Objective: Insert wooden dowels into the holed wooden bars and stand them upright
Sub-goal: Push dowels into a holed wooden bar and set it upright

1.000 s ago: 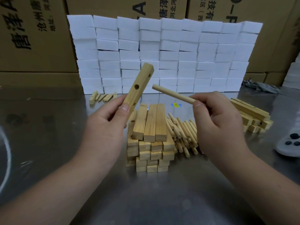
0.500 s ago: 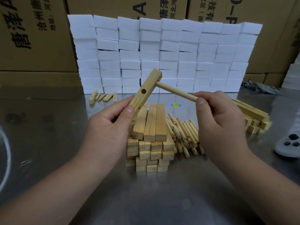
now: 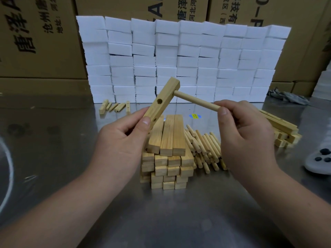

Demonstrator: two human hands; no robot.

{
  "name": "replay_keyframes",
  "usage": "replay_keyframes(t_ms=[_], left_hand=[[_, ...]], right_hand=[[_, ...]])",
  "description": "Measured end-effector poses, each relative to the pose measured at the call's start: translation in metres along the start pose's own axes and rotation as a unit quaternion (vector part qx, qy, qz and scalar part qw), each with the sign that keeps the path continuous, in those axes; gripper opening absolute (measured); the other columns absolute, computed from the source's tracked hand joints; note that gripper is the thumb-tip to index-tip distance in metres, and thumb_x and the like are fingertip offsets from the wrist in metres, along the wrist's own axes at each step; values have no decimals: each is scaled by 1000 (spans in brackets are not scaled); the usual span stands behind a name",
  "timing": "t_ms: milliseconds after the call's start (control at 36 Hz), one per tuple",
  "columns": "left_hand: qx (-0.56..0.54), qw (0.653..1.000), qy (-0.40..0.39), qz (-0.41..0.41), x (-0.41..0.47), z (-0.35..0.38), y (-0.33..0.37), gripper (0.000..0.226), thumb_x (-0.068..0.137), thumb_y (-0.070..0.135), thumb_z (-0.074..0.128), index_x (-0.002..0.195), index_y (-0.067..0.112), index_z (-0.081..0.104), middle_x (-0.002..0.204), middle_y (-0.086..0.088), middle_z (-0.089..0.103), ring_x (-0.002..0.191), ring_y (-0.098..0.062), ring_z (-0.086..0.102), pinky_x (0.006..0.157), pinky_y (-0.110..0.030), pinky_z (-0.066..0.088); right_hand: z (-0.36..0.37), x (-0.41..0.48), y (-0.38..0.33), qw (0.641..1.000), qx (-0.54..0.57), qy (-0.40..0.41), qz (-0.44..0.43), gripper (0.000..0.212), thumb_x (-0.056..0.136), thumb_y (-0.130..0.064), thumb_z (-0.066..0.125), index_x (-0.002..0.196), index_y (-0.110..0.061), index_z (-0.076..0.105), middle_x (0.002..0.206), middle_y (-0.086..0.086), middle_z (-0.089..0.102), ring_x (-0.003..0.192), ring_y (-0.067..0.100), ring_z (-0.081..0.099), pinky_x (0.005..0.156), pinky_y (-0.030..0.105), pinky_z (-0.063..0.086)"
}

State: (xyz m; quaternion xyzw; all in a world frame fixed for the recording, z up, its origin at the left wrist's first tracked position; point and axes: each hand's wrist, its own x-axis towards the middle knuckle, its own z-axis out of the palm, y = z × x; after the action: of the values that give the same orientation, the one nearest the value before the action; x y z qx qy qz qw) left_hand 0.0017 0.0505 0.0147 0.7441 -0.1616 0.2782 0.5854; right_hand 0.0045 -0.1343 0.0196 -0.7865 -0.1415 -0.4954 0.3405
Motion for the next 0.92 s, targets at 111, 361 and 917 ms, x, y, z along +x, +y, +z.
replay_keyframes(t_ms=[111, 361, 917], left_hand=[[-10, 1000, 6, -5, 0, 0, 0, 28, 90, 25, 52, 88, 52, 60, 63, 28, 59, 63, 8, 51, 51, -2, 39], [-15, 1000, 10, -9, 0, 0, 2, 27, 89, 27, 51, 86, 52, 60, 70, 22, 62, 64, 7, 52, 52, -3, 39], [1, 1000, -3, -1, -3, 1, 1, 29, 83, 33, 55, 73, 59, 62, 62, 21, 54, 63, 12, 49, 50, 0, 37]], right_hand=[[0, 0, -1, 1000, -5, 1, -8, 26, 89, -21, 45, 99, -11, 67, 69, -17, 44, 66, 3, 45, 58, 9, 32], [0, -1, -3, 999, -4, -45, 4, 26, 86, -21, 47, 102, -17, 68, 70, -19, 46, 70, -3, 47, 59, 8, 33], [-1, -1, -6, 996, -55, -59, -48, 30, 89, -21, 44, 107, -10, 66, 70, -23, 39, 66, -3, 42, 59, 14, 30]])
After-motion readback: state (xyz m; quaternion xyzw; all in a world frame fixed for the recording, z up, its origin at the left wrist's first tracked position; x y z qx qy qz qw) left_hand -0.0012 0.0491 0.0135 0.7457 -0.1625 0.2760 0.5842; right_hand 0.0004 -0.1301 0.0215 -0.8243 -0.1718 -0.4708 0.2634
